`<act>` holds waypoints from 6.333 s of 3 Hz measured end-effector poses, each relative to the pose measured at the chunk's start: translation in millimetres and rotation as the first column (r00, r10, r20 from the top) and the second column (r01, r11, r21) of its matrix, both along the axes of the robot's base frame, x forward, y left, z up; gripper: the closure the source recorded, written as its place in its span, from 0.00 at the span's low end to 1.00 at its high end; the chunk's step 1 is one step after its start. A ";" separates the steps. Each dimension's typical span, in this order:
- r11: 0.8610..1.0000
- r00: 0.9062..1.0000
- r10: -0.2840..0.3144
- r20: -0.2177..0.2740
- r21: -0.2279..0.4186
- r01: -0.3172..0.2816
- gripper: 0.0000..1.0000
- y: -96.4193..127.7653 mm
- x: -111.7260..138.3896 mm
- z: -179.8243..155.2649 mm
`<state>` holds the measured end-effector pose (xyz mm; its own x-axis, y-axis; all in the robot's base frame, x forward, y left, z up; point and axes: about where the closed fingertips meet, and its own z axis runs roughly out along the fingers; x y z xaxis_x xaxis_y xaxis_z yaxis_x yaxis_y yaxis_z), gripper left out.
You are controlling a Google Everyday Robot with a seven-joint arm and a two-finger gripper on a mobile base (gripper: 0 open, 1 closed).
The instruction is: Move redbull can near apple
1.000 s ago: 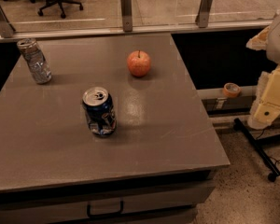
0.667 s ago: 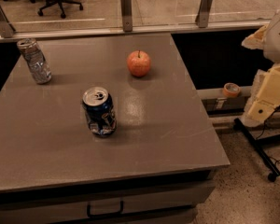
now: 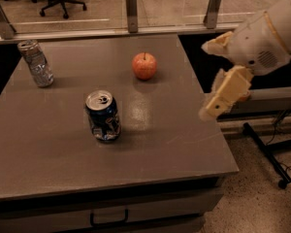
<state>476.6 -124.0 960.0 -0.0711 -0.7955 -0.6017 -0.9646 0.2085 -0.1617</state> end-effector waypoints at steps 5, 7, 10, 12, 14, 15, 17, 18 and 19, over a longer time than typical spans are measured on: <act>0.920 0.989 0.120 0.089 0.366 -0.144 0.00 111.0 36.2 29.0; 0.937 0.992 0.117 0.052 0.326 -0.127 0.00 167.7 95.4 65.4; 0.924 0.996 0.090 -0.014 0.375 -0.078 0.00 228.0 128.4 32.2; 0.866 1.000 -0.029 0.008 0.500 0.021 0.00 314.9 179.1 4.2; 0.875 0.992 0.003 0.123 0.480 -0.062 0.00 395.0 245.7 8.2; 0.875 0.995 0.047 0.083 0.476 -0.082 0.00 418.7 242.6 -9.0; 0.890 0.996 0.083 -0.026 0.452 -0.063 0.18 434.7 222.8 -59.3; 0.886 0.993 0.112 -0.047 0.456 -0.078 0.41 440.3 216.1 -68.0; 0.885 0.994 0.104 -0.040 0.460 -0.074 0.65 434.1 217.1 -65.6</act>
Offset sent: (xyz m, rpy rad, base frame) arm 0.0005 0.0941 -0.0199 0.3726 0.0307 0.1887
